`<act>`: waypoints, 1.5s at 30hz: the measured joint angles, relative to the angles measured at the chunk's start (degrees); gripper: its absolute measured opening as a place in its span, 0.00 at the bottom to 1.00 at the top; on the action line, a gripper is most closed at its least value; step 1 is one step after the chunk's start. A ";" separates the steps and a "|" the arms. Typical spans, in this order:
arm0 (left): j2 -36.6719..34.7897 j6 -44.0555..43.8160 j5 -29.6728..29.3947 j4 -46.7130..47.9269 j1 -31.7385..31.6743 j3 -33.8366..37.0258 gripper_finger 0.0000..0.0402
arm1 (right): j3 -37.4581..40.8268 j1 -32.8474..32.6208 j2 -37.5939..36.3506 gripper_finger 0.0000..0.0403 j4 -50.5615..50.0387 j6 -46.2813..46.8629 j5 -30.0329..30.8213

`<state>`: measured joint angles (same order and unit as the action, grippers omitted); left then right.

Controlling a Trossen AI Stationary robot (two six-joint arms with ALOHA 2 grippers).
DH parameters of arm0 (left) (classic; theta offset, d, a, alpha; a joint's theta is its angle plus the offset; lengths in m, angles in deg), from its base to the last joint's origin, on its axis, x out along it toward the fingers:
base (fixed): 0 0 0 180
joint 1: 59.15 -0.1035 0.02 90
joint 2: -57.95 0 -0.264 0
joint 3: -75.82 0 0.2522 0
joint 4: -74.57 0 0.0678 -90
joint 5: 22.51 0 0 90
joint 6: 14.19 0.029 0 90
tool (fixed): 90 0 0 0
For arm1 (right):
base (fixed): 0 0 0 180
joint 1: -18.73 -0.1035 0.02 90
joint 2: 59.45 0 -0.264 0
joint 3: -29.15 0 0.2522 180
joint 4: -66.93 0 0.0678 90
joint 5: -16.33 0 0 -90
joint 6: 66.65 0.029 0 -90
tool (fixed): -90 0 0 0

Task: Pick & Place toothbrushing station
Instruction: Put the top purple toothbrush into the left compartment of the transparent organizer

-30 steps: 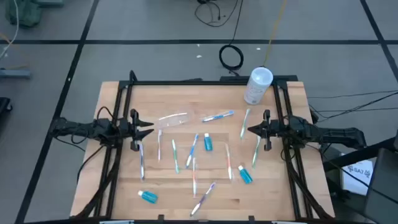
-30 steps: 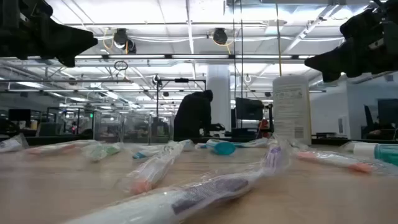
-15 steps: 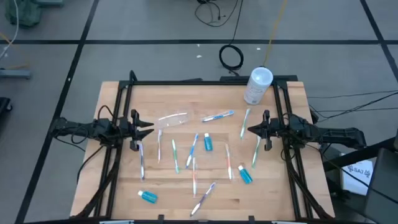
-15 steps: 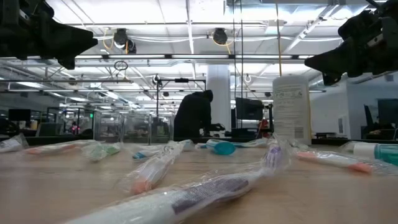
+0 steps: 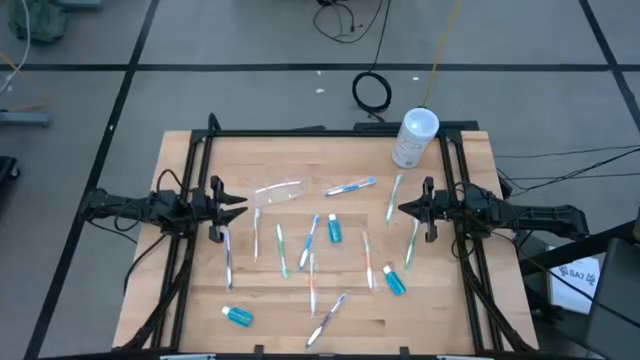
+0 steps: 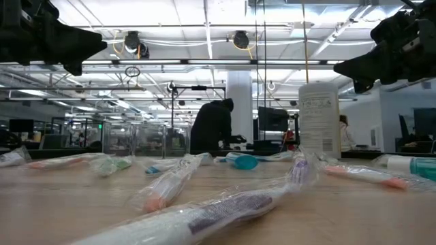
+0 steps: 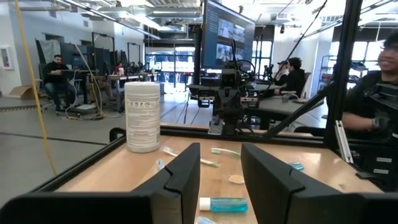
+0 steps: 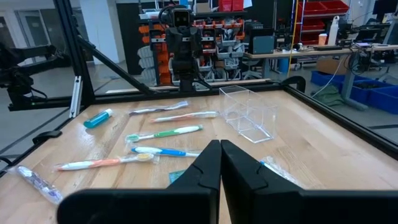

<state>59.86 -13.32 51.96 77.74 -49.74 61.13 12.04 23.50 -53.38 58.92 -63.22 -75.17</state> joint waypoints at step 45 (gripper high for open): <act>65.67 -91.25 17.50 76.99 7.88 -49.09 0.30 | 0.00 0.00 14.26 0.01 30.95 -10.77 7.55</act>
<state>125.53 -104.57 69.46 154.73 -41.86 12.04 12.04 23.50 -39.13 89.87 -73.98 -67.62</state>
